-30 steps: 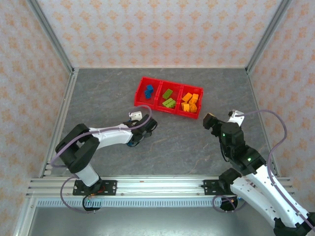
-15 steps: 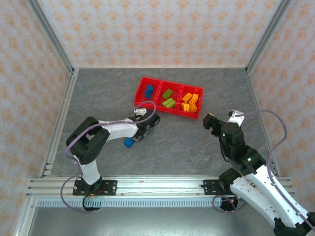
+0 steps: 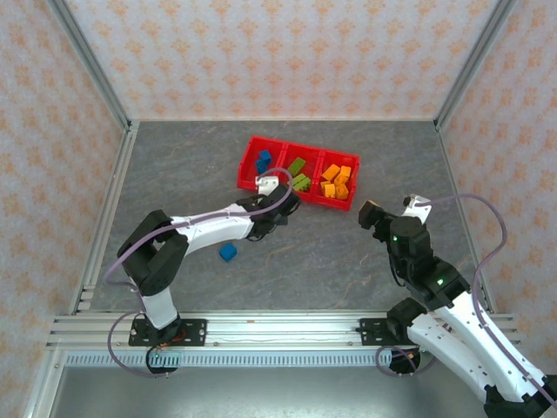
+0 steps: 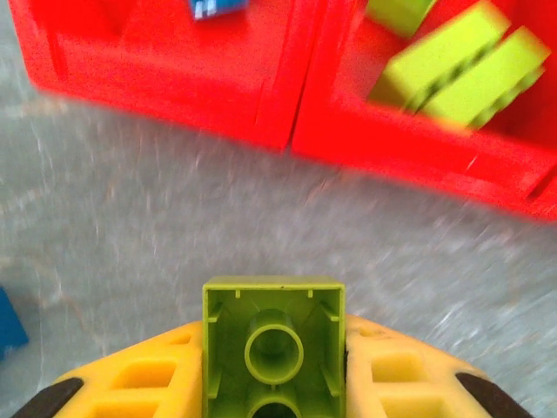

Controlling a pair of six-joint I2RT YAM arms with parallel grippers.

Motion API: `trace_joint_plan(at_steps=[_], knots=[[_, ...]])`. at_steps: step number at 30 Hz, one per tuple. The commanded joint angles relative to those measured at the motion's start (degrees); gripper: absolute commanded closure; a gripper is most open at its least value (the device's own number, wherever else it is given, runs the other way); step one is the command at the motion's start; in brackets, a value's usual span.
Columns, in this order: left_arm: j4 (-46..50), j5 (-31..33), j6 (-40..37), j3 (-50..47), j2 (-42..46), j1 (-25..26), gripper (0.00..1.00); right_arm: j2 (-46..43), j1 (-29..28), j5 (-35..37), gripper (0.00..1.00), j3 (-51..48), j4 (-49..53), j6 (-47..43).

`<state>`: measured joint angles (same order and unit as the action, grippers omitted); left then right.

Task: Sort the legos into containers by color
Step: Pick up the lego from the center of the table, then place the lego in the container.

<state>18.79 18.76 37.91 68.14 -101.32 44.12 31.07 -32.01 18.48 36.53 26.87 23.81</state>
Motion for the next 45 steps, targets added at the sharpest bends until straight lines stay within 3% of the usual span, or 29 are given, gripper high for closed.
trace_joint_plan(at_steps=[1, 6, 15, 29, 32, 37, 41, 43, 45], knots=[[4.8, 5.0, -7.3, 9.1, -2.1, -0.8, 0.71, 0.0, -0.4, 1.7, 0.00, -0.2, -0.5, -0.2], [6.5, 5.0, -14.4, 22.5, -10.3, -3.1, 0.71, -0.1, -0.4, 1.8, 0.00, -0.1, -0.3, -0.1], [8.4, 0.5, -18.5, 39.5, -23.1, -7.5, 0.70, -0.4, -0.7, 2.3, 0.00, 0.0, 0.0, 0.2], [6.3, -6.7, -19.5, 47.7, -30.9, -8.3, 0.68, -0.6, -0.7, 2.3, 0.00, -0.1, -0.4, -0.2], [6.5, -7.7, -19.4, 48.9, -32.0, -8.3, 0.61, -0.7, -0.7, 2.2, 0.00, -0.1, -0.4, -0.1], [6.3, -7.7, -19.5, 49.1, -31.7, -8.4, 0.30, -0.7, -0.7, 2.3, 0.00, -0.1, -0.3, -0.2], [5.2, -7.2, -19.3, 47.9, -29.0, -8.3, 0.15, -0.7, -0.7, 2.6, 0.00, -0.2, -0.3, -0.1], [3.4, -7.8, -19.2, 45.9, -26.5, -8.3, 0.01, -0.7, -0.7, 2.7, 0.00, -0.2, -0.5, -0.1], [1.5, -8.3, -19.1, 43.7, -23.8, -8.3, 0.01, -0.7, -0.7, 2.8, 0.00, -0.2, -0.6, -0.1]])
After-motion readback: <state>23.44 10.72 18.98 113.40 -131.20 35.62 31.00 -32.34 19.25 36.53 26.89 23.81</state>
